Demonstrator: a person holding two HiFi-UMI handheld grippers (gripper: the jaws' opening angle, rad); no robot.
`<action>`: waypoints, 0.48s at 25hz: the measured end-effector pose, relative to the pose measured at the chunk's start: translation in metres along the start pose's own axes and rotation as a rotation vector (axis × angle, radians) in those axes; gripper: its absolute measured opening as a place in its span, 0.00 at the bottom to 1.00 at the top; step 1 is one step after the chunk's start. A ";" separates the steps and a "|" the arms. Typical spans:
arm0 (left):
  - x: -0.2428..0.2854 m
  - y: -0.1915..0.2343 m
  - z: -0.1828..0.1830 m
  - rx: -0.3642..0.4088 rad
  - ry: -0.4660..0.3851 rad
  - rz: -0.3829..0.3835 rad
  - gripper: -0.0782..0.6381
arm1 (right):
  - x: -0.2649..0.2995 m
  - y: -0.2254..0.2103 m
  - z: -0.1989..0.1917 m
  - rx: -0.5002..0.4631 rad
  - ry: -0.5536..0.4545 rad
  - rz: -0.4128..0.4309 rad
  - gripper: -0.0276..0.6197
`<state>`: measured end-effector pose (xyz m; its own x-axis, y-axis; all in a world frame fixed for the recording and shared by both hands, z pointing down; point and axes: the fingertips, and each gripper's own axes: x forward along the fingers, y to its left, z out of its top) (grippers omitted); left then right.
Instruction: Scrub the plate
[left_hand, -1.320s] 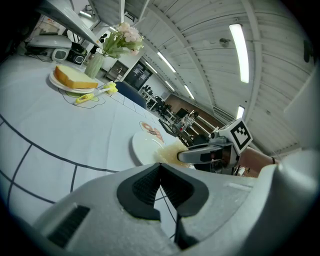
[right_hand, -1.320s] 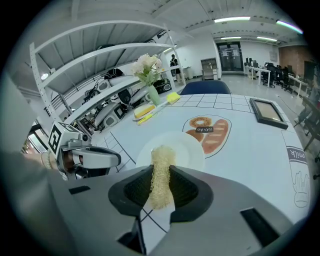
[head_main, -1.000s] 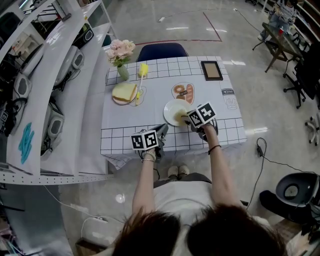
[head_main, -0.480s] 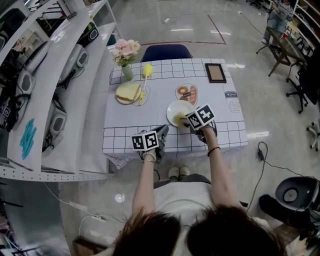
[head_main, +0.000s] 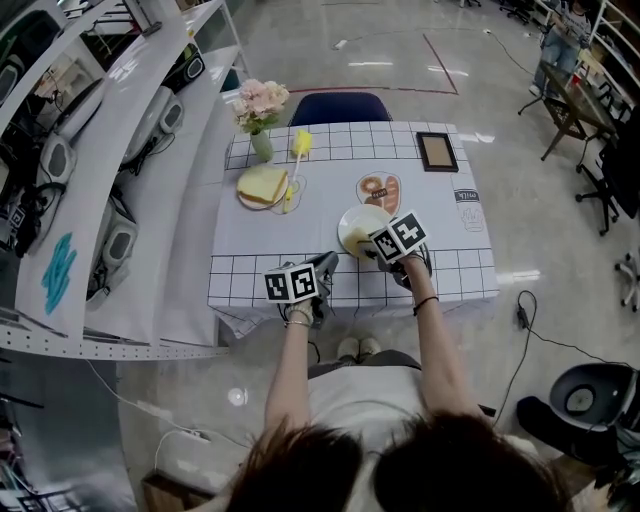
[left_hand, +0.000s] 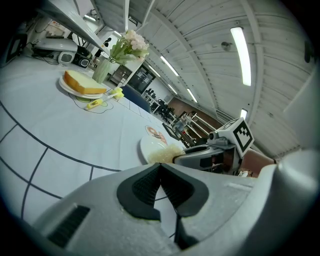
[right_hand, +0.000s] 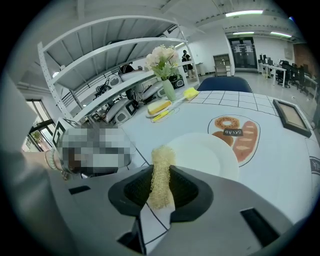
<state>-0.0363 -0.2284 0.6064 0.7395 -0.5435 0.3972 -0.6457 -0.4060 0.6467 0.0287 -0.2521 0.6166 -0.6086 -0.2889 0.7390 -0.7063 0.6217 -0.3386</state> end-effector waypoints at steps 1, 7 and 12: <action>-0.001 0.000 0.000 -0.001 -0.001 0.001 0.12 | 0.001 0.001 0.001 -0.002 0.000 0.002 0.16; -0.005 0.006 0.002 -0.009 -0.011 0.012 0.12 | 0.005 0.002 0.005 -0.013 0.001 0.012 0.16; -0.006 0.008 0.003 -0.014 -0.014 0.019 0.12 | 0.008 0.003 0.008 -0.020 -0.003 0.018 0.16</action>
<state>-0.0462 -0.2305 0.6074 0.7244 -0.5610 0.4006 -0.6569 -0.3854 0.6480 0.0191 -0.2586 0.6173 -0.6225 -0.2797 0.7309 -0.6878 0.6412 -0.3404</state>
